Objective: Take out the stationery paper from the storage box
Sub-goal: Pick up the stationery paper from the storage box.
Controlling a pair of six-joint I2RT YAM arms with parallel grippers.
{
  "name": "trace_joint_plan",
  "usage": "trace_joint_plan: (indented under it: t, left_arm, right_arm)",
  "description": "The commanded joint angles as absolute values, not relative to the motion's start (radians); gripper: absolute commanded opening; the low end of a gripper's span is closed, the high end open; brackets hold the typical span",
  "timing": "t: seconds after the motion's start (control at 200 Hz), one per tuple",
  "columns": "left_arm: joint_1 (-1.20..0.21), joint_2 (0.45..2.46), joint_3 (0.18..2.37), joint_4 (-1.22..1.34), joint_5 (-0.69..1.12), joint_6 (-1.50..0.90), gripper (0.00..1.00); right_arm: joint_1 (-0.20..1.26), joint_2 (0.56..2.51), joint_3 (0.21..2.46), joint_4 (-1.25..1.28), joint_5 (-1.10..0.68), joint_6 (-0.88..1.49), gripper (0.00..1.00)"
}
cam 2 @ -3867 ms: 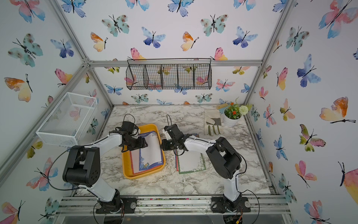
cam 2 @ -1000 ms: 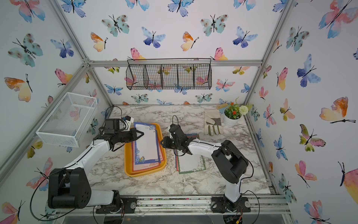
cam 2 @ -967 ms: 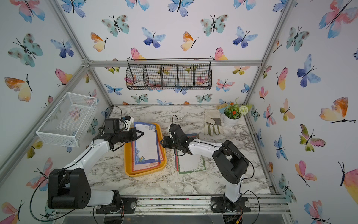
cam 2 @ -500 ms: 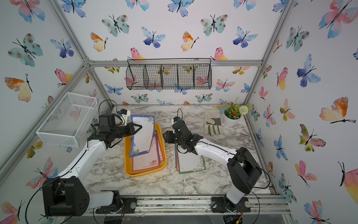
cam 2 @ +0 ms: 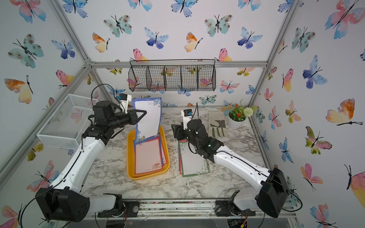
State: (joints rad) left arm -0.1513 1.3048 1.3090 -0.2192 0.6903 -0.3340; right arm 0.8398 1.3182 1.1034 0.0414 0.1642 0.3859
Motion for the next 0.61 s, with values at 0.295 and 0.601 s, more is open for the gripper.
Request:
trace_joint_plan:
  t: [0.295, 0.601]
  left_arm:
    - [-0.219, 1.417, 1.396, 0.029, 1.029, -0.317, 0.00]
    - [-0.217, 1.465, 1.361, 0.115, 1.107, -0.311, 0.00]
  right_arm:
    - [0.835, 1.057, 0.989, 0.144, 0.184, 0.144, 0.85]
    - [0.829, 1.069, 1.046, 0.117, -0.019, 0.071, 0.87]
